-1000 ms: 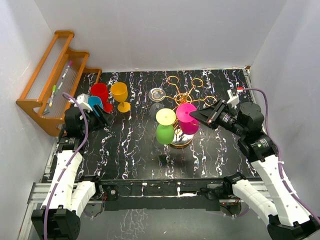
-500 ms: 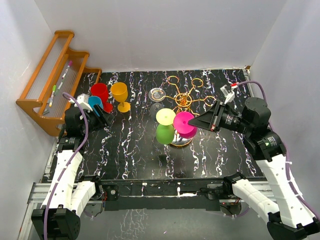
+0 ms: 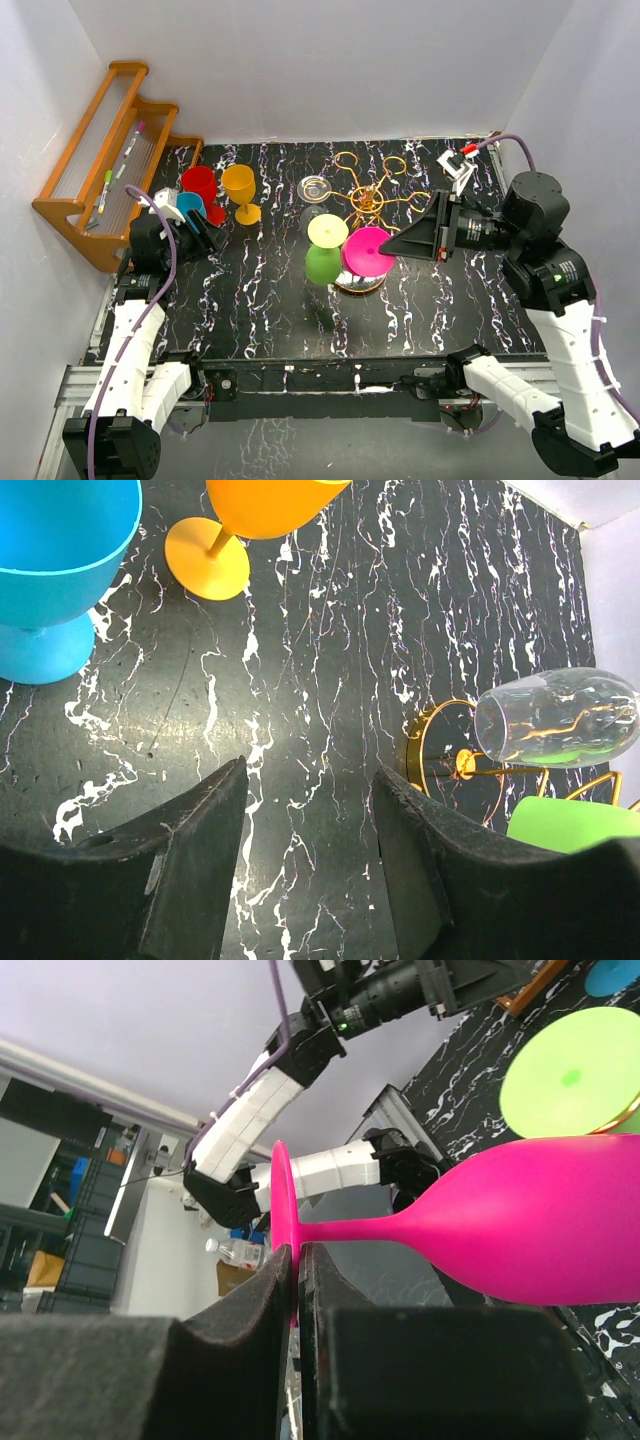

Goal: Take the wine glass off the wine glass rack

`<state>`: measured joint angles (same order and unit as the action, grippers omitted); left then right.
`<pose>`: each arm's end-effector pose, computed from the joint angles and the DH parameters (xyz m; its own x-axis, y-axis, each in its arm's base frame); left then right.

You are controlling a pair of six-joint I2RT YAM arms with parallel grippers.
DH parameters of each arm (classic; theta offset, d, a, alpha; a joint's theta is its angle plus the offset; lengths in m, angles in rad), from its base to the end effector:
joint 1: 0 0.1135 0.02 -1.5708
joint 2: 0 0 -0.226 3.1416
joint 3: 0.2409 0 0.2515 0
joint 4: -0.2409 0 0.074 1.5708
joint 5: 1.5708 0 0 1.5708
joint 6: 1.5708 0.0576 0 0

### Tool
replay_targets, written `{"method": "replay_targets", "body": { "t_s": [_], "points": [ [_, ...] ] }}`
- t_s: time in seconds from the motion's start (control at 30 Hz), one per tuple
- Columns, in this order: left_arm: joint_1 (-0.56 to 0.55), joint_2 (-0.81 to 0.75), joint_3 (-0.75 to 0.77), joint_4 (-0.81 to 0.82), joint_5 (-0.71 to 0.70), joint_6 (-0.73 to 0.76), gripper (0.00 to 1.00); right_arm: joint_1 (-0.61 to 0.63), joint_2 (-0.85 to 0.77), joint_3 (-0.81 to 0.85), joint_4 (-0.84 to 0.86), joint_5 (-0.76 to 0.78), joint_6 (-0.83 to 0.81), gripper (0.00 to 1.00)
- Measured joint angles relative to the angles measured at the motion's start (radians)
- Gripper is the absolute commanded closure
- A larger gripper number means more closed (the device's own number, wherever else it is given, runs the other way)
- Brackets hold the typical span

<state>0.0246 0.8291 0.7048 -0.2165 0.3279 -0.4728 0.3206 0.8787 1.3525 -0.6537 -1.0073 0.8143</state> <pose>0.2386 -0.0127 0.2664 -0.4251 -0.4417 -0.7901 0.0973 0.8455 -0.5250 0.1449 0.0994 0.4336 -0.8130 0.1394 -0.5653 -0.5338 0.2090 0.8193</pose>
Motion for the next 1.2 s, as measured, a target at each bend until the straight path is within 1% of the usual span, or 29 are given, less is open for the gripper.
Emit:
{"method": "replay_targets", "body": {
  "t_s": [0.27,0.57,0.7,0.83,1.0,1.13,1.2],
  "points": [
    [0.000,0.000,0.000,0.000,-0.002,0.000,0.48,0.000,0.000,0.127,-0.064,-0.021,-0.004,0.92],
    [0.000,0.000,0.000,-0.001,-0.002,0.000,0.48,0.000,0.014,0.253,-0.069,-0.061,-0.027,0.92],
    [0.000,0.000,0.000,-0.001,-0.002,0.000,0.48,0.000,0.032,0.283,-0.016,-0.071,-0.053,0.92],
    [0.000,0.000,0.000,-0.001,-0.004,0.000,0.48,0.000,0.065,0.311,0.051,-0.029,-0.137,0.92],
    [0.000,-0.004,0.000,-0.014,-0.006,-0.006,0.48,0.000,0.078,0.265,0.189,0.038,-0.247,0.92],
    [0.000,-0.012,0.018,-0.078,-0.007,-0.025,0.48,0.000,0.091,0.209,0.289,0.045,-0.315,0.92],
    [0.000,-0.005,0.064,-0.142,-0.013,-0.034,0.48,0.014,0.108,0.201,0.313,0.053,-0.355,0.92]
  ]
}}
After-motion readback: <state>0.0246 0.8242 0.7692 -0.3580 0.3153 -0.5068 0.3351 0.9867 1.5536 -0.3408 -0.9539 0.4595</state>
